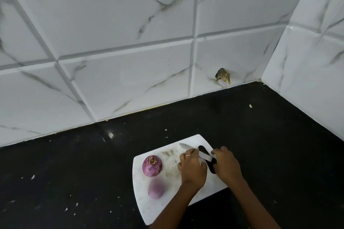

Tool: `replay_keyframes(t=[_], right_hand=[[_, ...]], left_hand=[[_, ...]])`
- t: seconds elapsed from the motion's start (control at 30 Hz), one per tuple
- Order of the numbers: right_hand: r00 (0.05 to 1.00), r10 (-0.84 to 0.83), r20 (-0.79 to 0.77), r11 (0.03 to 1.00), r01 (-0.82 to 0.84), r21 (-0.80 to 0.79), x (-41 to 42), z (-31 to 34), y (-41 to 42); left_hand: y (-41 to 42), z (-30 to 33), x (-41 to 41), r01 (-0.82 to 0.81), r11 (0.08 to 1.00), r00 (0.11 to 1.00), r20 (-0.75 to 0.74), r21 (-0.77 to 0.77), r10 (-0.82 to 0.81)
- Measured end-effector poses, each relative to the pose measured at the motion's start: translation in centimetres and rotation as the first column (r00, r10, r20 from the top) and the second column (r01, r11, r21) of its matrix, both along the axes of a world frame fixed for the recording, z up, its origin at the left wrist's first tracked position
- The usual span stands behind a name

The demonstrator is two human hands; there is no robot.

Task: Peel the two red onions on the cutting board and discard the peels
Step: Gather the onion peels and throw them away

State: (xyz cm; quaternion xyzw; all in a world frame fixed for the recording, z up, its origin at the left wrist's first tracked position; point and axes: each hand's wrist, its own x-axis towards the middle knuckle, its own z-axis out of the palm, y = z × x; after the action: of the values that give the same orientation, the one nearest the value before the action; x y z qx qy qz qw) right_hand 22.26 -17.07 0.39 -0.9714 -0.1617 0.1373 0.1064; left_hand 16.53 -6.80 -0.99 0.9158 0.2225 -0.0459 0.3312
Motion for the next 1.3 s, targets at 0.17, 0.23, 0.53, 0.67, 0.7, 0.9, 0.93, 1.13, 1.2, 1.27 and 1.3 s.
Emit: replay_keyframes(t=[0.17, 0.23, 0.53, 0.67, 0.7, 0.9, 0.93, 1.13, 1.2, 1.27, 1.3], right_hand=[[1.000, 0.002, -0.017, 0.999, -0.001, 0.041, 0.0, -0.2, 0.7], [0.997, -0.026, -0.073, 0.994, 0.034, 0.106, -0.4, -0.3, 1.4], [0.987, -0.007, -0.163, 0.962, 0.051, 0.269, -4.8, -0.4, 4.9], [0.989, 0.010, -0.146, 0.957, 0.033, 0.288, -7.2, -0.7, 6.3], [0.990, 0.013, -0.143, 0.953, 0.031, 0.302, -7.6, -0.9, 6.5], [0.995, 0.045, -0.089, 0.933, -0.010, 0.359, -8.3, -1.2, 6.5], [0.995, 0.051, -0.086, 0.933, -0.017, 0.358, -8.3, -1.2, 6.5], [0.988, 0.094, -0.121, 0.889, -0.029, 0.457, -8.0, -0.2, 6.0], [0.983, 0.154, -0.097, 0.850, -0.082, 0.520, -8.3, 0.3, 6.4], [0.965, 0.248, -0.091, 0.815, -0.157, 0.558, -9.0, 0.6, 6.9], [0.951, 0.293, -0.101, 0.809, -0.191, 0.557, -9.4, 0.7, 7.2]], left_hand=[[-0.3, -0.4, -0.2, -0.025, 0.999, 0.999, 0.041, -0.019, 0.026], [-0.1, -0.6, -0.7, -0.012, 1.000, 0.999, 0.049, -0.029, 0.013], [3.5, -1.2, -4.7, -0.011, 0.998, 0.995, 0.103, -0.064, 0.017], [4.2, -1.1, -6.3, -0.057, 0.989, 0.988, 0.137, -0.140, 0.076], [4.2, -1.0, -6.5, -0.054, 0.985, 0.986, 0.146, -0.161, 0.078], [3.9, -0.2, -7.0, -0.034, 0.961, 0.974, 0.208, -0.276, 0.094], [3.8, 0.0, -7.1, -0.033, 0.956, 0.966, 0.235, -0.290, 0.105], [5.4, 2.2, -7.8, -0.098, 0.911, 0.811, 0.498, -0.401, 0.306], [7.3, 2.2, -8.3, -0.179, 0.921, 0.757, 0.549, -0.347, 0.354], [9.4, 1.6, -8.8, -0.258, 0.918, 0.763, 0.518, -0.303, 0.386], [10.4, 1.2, -9.2, -0.288, 0.912, 0.787, 0.470, -0.294, 0.400]])
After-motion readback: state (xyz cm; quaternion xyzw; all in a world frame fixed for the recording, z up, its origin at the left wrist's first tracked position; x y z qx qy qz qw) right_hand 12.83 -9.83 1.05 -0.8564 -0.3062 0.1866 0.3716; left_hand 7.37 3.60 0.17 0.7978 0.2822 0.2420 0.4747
